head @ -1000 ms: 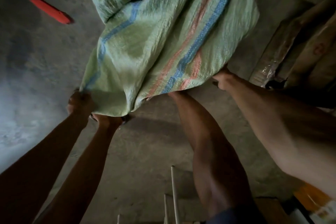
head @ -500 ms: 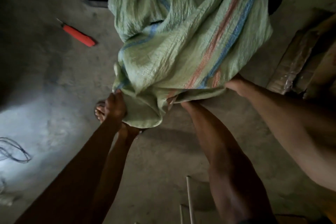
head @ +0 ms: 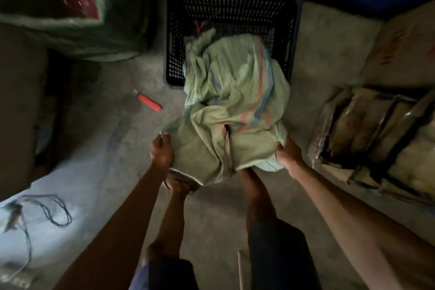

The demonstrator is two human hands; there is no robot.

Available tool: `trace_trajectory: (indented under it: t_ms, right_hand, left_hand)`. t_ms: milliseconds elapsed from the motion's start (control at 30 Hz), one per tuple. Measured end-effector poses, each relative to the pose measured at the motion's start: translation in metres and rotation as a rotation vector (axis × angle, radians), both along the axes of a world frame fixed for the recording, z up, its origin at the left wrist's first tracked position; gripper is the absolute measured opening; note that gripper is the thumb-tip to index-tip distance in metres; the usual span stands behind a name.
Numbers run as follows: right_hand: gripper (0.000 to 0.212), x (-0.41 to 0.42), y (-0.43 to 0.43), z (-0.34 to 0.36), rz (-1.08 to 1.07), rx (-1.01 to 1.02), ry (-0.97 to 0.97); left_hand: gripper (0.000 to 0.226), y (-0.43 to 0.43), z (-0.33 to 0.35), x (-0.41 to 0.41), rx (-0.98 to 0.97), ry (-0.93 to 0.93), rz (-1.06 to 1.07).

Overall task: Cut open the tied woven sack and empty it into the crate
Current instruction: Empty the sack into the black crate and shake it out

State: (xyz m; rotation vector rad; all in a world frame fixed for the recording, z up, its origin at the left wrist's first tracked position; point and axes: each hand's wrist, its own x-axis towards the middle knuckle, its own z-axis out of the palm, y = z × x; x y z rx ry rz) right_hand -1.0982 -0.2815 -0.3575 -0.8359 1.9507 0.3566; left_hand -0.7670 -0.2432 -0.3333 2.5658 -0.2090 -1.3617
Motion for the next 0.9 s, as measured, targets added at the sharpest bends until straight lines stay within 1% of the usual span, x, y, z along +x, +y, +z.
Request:
trace_trajectory:
  t_ms: [67,133,200,267,333,367,433,500,633,700,733,800,833,900]
  right_hand:
    - [0.046,-0.008,-0.014,0.038,0.001,0.001,0.019]
    - [0.046,-0.014,-0.026,0.074,-0.017,0.000,0.035]
    - [0.047,-0.016,-0.036,0.116,-0.028,-0.021,0.015]
    - [0.047,-0.014,-0.043,0.157,-0.029,-0.072,-0.018]
    - [0.047,-0.010,-0.048,0.193,-0.036,-0.092,-0.048]
    - [0.048,-0.008,-0.051,0.208,-0.038,-0.097,-0.064]
    - [0.047,-0.003,-0.059,0.235,-0.047,-0.102,-0.093]
    - [0.044,0.001,-0.071,0.259,-0.062,-0.121,-0.112]
    - [0.041,-0.008,-0.107,0.287,-0.062,-0.150,-0.124]
    - [0.043,-0.012,-0.126,0.304,-0.060,-0.145,-0.121]
    - [0.043,-0.011,-0.134,0.316,-0.044,-0.155,-0.122]
    - [0.042,-0.006,-0.147,0.343,-0.013,-0.193,-0.116]
    - [0.043,-0.007,-0.153,0.351,-0.016,-0.204,-0.124]
    - [0.046,-0.009,-0.161,0.365,0.002,-0.200,-0.136]
  left_hand:
    - [0.045,-0.013,0.037,-0.001,-0.051,-0.008,0.018]
    - [0.044,-0.025,0.077,0.000,-0.072,-0.015,0.031]
    - [0.051,-0.031,0.114,0.001,-0.108,-0.014,0.048]
    - [0.059,-0.030,0.141,0.006,-0.146,-0.002,0.089]
    - [0.062,-0.027,0.158,0.013,-0.170,-0.006,0.148]
    - [0.058,-0.031,0.175,0.012,-0.184,0.009,0.195]
    - [0.040,-0.044,0.218,0.006,-0.263,0.041,0.288]
    - [0.034,-0.059,0.251,0.004,-0.351,0.074,0.346]
    - [0.026,-0.088,0.282,0.024,-0.418,0.168,0.435]
    - [0.037,-0.100,0.297,0.036,-0.442,0.241,0.491]
    - [0.038,-0.105,0.305,0.042,-0.455,0.271,0.509]
    - [0.026,-0.111,0.331,0.045,-0.460,0.321,0.520]
    - [0.025,-0.113,0.340,0.047,-0.453,0.349,0.520]
    - [0.037,-0.115,0.345,0.058,-0.439,0.367,0.501]
